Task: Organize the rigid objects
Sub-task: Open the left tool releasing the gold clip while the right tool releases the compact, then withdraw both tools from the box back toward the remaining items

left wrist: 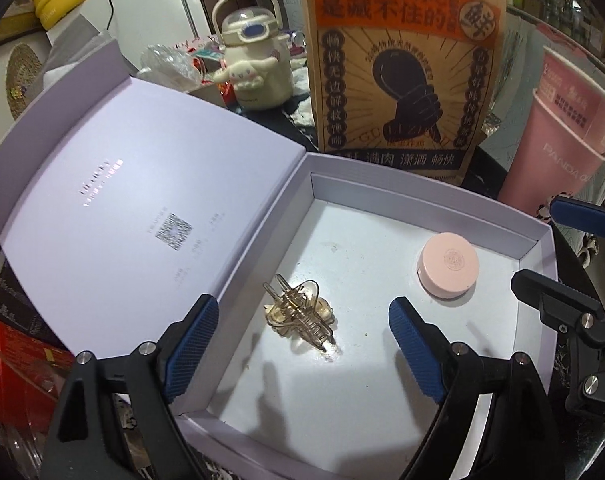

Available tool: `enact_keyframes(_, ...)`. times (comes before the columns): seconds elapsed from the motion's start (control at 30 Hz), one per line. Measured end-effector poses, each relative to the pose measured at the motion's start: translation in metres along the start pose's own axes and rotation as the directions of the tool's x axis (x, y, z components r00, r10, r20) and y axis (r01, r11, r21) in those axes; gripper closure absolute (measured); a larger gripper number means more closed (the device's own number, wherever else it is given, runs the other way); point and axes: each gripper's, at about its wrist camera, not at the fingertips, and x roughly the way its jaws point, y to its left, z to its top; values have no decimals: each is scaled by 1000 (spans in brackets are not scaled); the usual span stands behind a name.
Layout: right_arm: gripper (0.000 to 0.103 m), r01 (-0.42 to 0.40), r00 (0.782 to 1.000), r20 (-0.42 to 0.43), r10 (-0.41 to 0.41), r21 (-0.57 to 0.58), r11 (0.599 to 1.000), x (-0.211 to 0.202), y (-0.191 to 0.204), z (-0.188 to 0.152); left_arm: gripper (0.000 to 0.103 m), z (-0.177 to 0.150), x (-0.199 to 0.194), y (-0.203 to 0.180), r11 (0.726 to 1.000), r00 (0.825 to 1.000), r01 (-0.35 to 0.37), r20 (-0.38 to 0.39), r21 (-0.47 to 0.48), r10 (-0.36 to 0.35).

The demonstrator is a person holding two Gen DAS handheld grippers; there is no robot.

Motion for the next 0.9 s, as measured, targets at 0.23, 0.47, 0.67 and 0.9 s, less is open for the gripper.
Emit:
enact_keyframes(0.23, 36, 17, 999, 45, -17, -7, 1000, -24, 12, -2, 15, 6, -17, 10, 999, 998, -21, 56, -24, 22)
enact_keyframes(0.47, 35, 13, 996, 94, -12, -18, 1000, -58, 25, -2, 15, 0, -50, 20, 998, 993, -42, 110, -51, 47)
enact_keyframes(0.67, 33, 12, 991, 134, -9, -23, 1000, -82, 38, -4, 15, -4, -76, 26, 996, 984, -74, 159, -56, 82)
enact_keyframes(0.9, 30, 20, 985, 174, -11, -50, 999, -110, 51, -11, 15, -19, -115, 24, 994, 969, -100, 222, -36, 106)
